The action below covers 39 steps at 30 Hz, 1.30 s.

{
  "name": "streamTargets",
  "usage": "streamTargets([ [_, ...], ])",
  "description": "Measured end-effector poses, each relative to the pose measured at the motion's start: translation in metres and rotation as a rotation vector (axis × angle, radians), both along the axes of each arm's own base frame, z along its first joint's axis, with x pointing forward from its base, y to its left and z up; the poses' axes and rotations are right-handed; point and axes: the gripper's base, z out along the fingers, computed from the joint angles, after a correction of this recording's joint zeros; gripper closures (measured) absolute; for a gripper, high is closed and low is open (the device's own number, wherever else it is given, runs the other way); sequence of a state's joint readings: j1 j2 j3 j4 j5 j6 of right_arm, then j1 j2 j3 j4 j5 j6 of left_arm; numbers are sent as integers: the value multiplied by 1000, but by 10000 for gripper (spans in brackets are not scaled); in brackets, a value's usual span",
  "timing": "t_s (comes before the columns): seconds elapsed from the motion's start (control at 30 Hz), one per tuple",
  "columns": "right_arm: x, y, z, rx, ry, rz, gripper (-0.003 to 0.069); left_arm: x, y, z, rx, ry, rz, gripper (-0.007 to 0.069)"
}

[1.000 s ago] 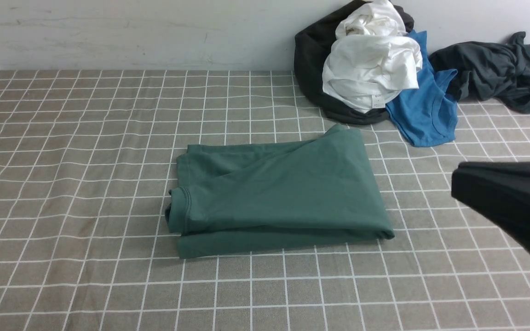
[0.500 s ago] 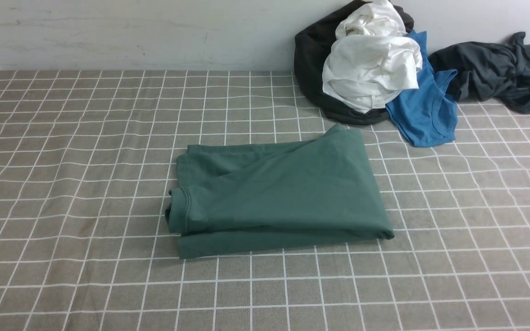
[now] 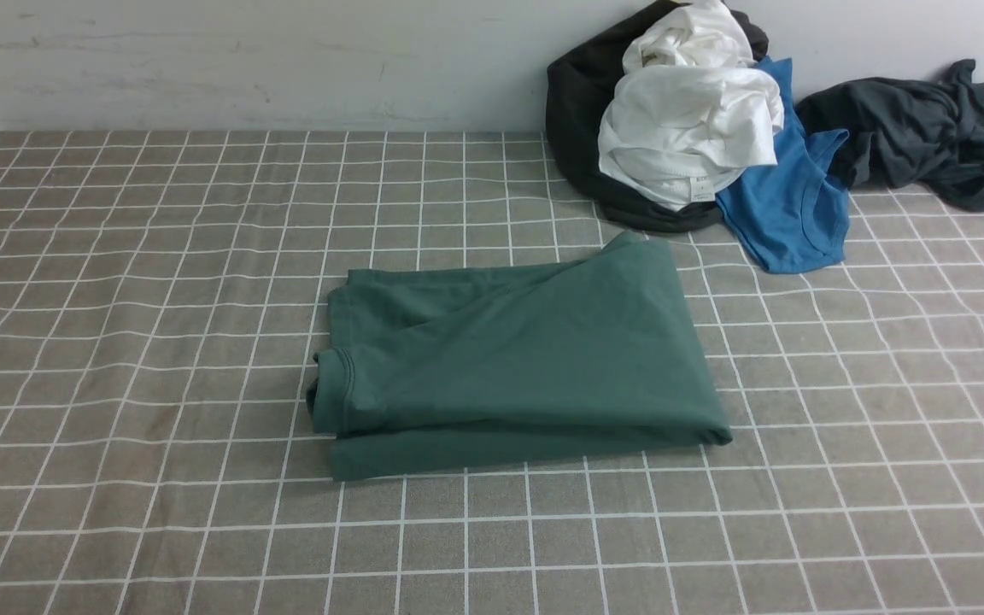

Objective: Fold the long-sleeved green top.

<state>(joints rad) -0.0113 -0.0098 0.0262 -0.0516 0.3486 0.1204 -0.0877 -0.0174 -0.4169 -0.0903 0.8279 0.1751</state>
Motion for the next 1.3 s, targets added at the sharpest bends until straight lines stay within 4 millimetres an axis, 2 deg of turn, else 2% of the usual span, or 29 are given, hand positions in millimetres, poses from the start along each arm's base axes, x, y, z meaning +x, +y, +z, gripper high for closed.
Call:
streamTargets([
  [1.13, 0, 0, 0, -8, 1, 9, 673, 0, 0, 0, 0, -1, 0, 632],
  [1.3, 0, 0, 0, -8, 1, 9, 673, 12, 0, -7, -10, -93, 20, 632],
])
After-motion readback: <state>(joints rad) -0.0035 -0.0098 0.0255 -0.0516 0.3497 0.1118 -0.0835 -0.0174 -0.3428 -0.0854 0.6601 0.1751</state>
